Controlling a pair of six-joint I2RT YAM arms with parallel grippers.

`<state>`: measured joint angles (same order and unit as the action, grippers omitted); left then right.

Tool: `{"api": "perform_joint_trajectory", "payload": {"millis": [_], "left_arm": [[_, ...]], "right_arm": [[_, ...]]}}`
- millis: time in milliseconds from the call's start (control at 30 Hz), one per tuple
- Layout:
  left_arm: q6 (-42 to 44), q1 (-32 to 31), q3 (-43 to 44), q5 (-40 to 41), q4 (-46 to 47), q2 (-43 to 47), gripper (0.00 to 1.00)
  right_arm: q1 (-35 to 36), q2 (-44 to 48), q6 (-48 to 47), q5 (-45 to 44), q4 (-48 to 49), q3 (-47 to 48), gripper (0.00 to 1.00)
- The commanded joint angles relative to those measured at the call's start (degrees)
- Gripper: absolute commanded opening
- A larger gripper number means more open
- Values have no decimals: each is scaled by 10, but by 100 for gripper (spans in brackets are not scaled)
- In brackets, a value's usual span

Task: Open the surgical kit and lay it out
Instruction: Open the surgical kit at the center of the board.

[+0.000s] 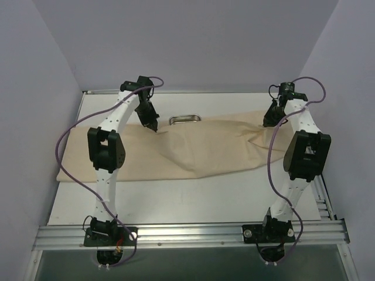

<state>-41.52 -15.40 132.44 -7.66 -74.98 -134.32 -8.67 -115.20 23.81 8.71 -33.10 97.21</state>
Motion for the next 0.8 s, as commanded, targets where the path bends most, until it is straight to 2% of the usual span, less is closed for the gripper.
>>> {"api": "perform_joint_trajectory", "payload": {"millis": [0,167,300,567,767], "left_arm": [[75,-17,-100,55,9,135,2],[83,-56,-290,71,62,282,3],[51,-80,-462,41,98,402,4],[-23,-173,-629,41,99,564,6],[-66,-219,-720,22,86,654,6]], "right_arm": [[-22,85,13,-51,-64,-32,0],[-43,181,24,-76,-82,-130,0],[-49,245,31,-104,-93,-209,0],[-50,348,75,-108,-134,-324,0],[-50,433,86,-186,-228,-346,0]]}}
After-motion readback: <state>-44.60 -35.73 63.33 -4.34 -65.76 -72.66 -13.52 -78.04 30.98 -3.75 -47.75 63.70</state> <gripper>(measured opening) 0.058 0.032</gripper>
